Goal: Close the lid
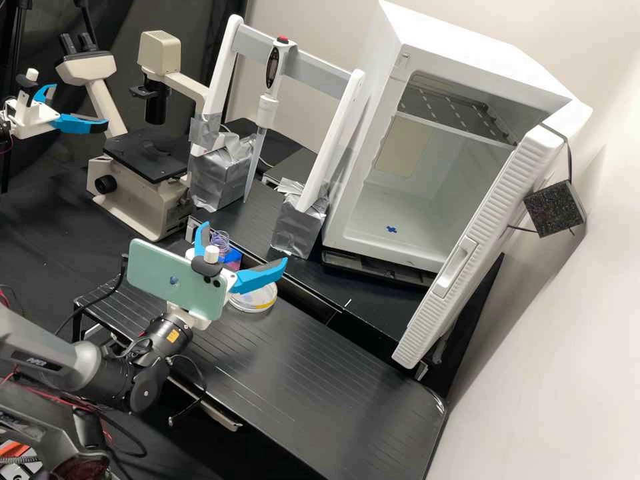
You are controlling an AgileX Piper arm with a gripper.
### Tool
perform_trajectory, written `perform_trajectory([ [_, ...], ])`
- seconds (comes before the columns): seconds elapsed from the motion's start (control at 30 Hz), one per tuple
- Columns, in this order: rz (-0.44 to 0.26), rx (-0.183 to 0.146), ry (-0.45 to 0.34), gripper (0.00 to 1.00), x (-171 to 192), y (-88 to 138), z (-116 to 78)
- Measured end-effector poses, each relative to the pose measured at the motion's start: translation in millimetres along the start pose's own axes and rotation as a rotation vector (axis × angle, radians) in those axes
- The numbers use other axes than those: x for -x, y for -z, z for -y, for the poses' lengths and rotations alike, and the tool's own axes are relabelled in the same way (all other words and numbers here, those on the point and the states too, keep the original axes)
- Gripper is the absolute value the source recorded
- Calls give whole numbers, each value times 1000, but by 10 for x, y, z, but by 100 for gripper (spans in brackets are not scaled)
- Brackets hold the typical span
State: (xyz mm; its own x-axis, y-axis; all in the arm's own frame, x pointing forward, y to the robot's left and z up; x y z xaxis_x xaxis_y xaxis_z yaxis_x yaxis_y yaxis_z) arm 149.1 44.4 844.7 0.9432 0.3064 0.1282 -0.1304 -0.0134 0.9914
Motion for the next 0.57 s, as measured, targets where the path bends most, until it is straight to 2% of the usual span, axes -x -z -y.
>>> perform_trajectory([
  [0.1,18,-10,-10,100,-43,44,54],
  [0.2,72,3,-11,100,-101,40,83],
  [0.33,86,-7,-35,100,-164,13,134],
  [0.37,87,-15,-34,100,-170,3,143],
  [0.53,90,-109,-35,100,-179,-33,143],
  [0.57,93,-118,-37,100,-179,-41,139],
])
